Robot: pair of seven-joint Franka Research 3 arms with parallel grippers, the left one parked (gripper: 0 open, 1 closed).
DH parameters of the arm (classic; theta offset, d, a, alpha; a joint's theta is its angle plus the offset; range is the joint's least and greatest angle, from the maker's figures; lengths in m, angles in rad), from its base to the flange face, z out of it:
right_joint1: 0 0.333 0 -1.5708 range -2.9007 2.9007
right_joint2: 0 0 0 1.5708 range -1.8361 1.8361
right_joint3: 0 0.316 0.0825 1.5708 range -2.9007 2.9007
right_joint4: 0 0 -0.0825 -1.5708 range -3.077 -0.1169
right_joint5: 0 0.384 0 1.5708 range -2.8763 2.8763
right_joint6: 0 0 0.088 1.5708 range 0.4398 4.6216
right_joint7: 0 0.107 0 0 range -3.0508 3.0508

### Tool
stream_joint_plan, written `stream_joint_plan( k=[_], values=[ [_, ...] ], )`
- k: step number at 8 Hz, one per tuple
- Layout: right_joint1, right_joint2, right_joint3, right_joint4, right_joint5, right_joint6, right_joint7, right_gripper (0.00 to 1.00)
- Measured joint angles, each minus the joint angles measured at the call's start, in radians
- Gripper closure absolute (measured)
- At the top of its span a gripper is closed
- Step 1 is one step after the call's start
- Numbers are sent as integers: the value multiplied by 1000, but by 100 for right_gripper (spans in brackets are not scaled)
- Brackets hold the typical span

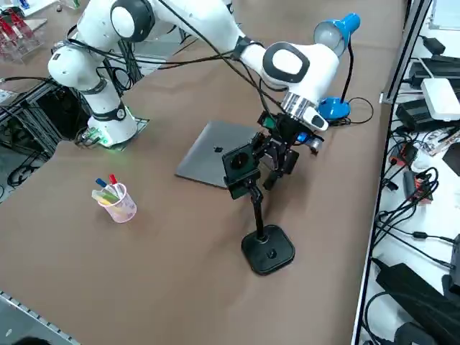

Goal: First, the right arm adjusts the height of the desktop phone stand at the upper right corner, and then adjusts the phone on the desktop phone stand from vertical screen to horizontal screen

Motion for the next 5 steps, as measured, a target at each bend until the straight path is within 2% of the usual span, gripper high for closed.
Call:
stream_joint_plan(
  k=[3,5],
  values=[
    [2,9,0,0,-77,-4,-7,5],
    [1,13,0,-4,-90,-13,-10,8]
  ],
)
